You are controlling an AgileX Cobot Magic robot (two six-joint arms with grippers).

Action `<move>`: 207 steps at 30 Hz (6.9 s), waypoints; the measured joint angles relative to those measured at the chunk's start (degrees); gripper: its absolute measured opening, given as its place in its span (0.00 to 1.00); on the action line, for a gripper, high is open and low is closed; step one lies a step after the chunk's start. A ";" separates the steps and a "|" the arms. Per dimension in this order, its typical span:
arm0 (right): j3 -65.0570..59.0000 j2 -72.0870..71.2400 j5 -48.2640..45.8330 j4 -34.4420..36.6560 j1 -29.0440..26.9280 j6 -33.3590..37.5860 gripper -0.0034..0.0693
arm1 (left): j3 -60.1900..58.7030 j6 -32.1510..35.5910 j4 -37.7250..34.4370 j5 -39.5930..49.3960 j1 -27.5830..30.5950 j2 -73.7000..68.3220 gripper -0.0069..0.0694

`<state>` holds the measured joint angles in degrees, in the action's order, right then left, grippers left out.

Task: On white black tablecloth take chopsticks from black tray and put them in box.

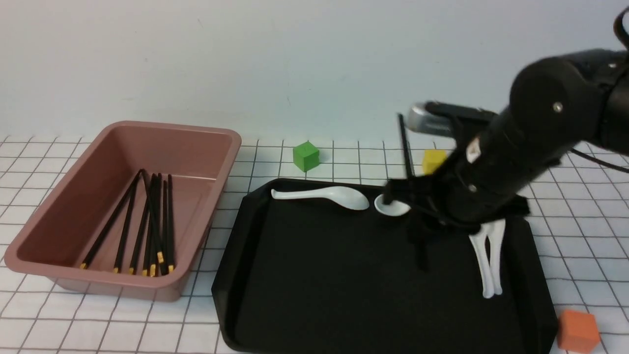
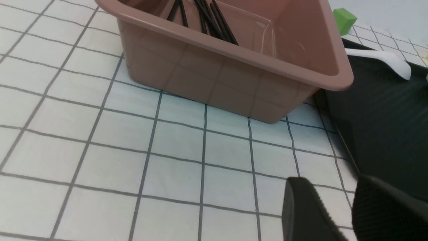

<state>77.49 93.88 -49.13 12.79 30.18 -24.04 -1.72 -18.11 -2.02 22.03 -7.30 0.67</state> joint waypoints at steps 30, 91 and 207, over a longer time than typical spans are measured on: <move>56.07 44.89 3.62 15.35 13.91 26.17 0.35 | 0.00 0.00 0.00 0.00 0.00 0.00 0.40; -67.15 -64.66 48.18 -4.05 7.81 25.08 0.05 | 0.00 0.00 0.00 0.00 0.00 0.00 0.40; -78.56 -94.45 28.22 -11.48 -25.59 24.94 0.21 | 0.00 0.00 0.00 0.00 0.00 0.00 0.40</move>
<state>-1.07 -0.58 -20.91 1.30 4.58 0.89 -1.72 -18.11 -2.02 22.03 -7.30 0.67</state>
